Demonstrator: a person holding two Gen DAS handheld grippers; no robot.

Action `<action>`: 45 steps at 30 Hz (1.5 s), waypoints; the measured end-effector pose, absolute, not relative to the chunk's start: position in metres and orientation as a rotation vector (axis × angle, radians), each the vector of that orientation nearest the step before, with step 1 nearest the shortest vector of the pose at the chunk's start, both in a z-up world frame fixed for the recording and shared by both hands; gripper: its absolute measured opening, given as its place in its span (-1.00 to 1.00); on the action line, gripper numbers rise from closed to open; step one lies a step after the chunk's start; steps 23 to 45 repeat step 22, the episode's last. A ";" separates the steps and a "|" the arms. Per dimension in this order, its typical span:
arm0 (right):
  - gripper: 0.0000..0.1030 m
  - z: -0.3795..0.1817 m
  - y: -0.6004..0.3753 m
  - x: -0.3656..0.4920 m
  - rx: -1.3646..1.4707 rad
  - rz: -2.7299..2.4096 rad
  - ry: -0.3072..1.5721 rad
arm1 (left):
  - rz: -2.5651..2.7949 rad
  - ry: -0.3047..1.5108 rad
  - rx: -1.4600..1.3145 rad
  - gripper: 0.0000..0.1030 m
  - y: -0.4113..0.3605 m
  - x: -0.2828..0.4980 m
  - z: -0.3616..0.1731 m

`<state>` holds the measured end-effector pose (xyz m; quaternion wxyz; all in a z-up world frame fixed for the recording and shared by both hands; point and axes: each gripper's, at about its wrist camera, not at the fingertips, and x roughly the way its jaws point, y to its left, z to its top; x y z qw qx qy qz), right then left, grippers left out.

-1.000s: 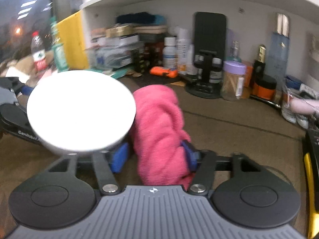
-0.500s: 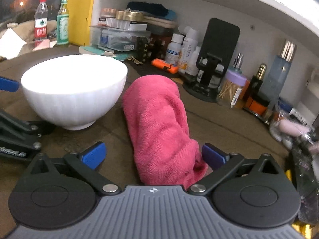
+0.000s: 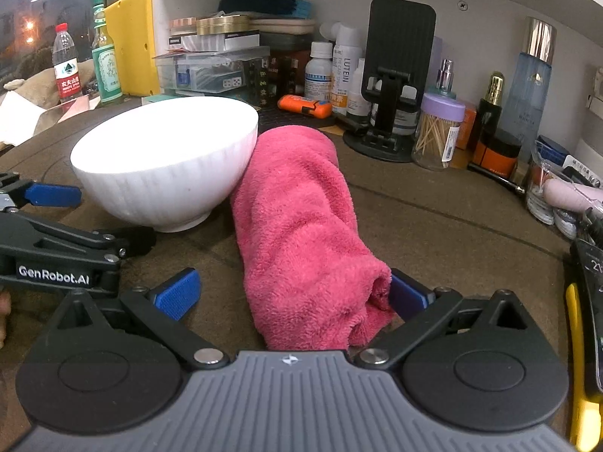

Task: Clean bowl
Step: 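Lay the pink towel on the desk beside the bowl and open the right gripper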

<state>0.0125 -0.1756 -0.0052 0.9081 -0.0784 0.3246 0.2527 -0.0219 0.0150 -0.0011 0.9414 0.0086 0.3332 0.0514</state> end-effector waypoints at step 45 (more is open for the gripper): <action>1.00 -0.004 -0.169 0.008 -0.159 0.505 0.668 | 0.043 0.682 0.018 1.00 0.020 -0.017 -0.001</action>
